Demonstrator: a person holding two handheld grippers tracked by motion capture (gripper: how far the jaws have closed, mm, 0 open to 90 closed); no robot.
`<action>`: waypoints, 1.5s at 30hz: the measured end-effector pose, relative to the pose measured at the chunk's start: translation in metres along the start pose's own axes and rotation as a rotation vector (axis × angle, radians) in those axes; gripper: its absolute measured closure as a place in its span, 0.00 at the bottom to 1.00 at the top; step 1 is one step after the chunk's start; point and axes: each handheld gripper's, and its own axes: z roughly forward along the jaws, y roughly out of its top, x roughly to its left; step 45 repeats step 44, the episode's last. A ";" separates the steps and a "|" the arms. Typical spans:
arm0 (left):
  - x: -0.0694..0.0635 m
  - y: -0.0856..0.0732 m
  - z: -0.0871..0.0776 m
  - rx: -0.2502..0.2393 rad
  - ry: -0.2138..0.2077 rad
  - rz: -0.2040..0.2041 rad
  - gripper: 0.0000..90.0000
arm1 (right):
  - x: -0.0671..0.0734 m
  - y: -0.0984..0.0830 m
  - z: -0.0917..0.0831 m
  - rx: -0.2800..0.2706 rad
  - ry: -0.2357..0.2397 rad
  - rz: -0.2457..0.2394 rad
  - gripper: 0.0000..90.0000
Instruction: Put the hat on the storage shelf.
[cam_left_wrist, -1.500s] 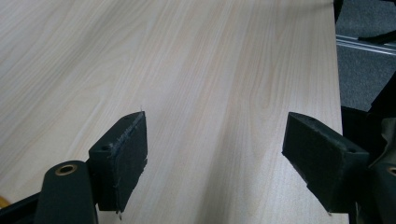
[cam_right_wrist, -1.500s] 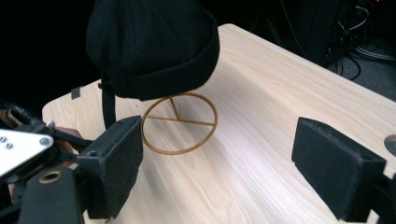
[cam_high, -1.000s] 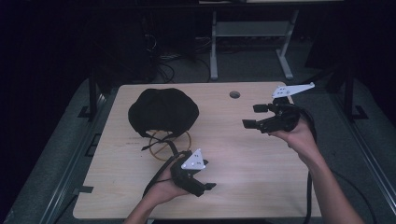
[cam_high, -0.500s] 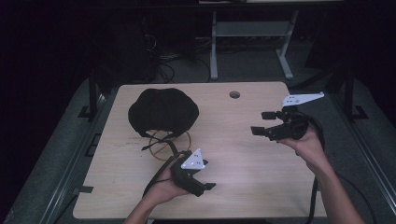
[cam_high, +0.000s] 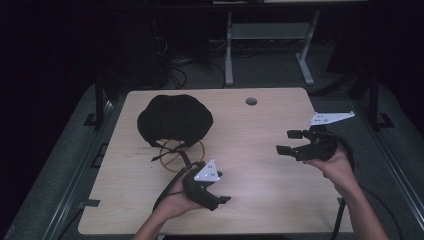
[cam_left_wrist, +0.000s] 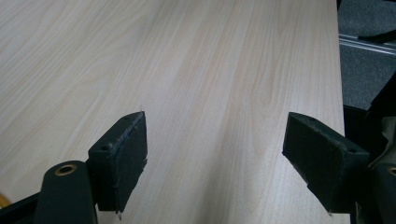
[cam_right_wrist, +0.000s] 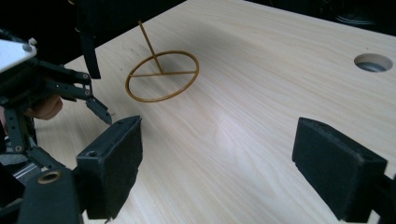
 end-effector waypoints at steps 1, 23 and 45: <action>0.000 0.000 0.000 -0.001 0.000 -0.003 0.24 | 0.000 -0.002 0.000 -0.003 -0.003 0.002 0.17; 0.002 -0.002 -0.001 0.007 -0.002 -0.014 0.24 | -0.003 -0.050 -0.019 -0.001 -0.030 0.047 0.17; 0.000 0.000 0.002 0.002 -0.017 -0.018 0.24 | 0.003 -0.106 -0.029 0.016 -0.067 0.086 0.17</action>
